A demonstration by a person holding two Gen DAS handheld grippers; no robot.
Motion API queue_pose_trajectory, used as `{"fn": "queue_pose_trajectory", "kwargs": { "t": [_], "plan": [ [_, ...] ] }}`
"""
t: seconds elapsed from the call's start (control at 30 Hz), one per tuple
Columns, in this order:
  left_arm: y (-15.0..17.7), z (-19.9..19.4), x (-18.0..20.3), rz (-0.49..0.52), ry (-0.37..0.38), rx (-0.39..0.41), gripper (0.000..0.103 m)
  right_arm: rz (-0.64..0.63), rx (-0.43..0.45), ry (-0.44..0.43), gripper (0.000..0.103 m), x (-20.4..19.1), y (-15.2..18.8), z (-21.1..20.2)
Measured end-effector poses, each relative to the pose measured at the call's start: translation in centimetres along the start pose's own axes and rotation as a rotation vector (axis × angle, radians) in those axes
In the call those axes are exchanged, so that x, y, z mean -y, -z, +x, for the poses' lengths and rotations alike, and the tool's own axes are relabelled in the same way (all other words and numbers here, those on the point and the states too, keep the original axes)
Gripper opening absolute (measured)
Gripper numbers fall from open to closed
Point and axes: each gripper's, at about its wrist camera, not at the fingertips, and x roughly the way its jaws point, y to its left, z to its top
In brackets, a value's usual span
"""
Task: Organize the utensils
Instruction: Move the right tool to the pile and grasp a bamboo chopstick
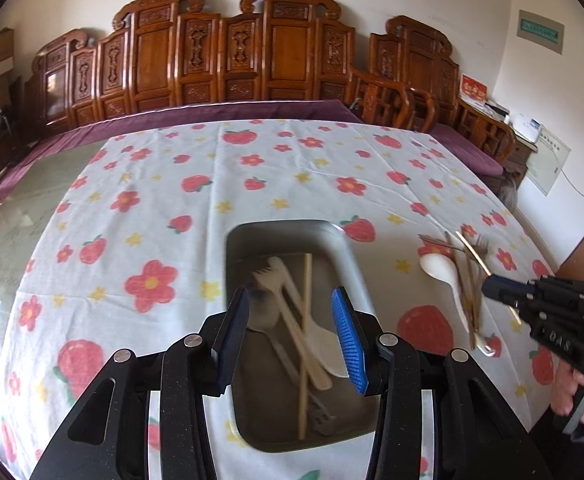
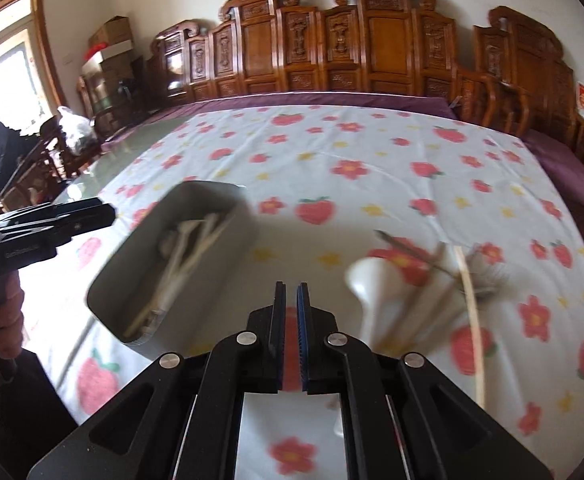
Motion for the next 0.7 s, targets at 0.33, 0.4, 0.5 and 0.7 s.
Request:
{"fn": "queue_pose_trajectory", "kwargs": {
  "t": [0.33, 0.4, 0.5, 0.7],
  "plan": [
    [1.0, 1.0, 5.5, 0.058, 0.077, -0.020, 0.041, 0.058, -0.037, 0.158, 0.022, 9.6, 2.4, 1.3],
    [1.4, 1.2, 6.4, 0.063, 0.094, -0.025, 0.041, 0.069, -0.044, 0.163, 0.022, 10.6, 2.7, 1.9],
    [1.8, 1.4, 7.8, 0.086, 0.098, -0.028, 0.041, 0.095, -0.044, 0.178, 0.022, 11.7, 3.3, 2.6],
    [2.8, 2.3, 9.8, 0.122, 0.103, -0.047, 0.041, 0.118, -0.088, 0.191, 0.022, 13.2, 4.1, 4.5]
  ]
}}
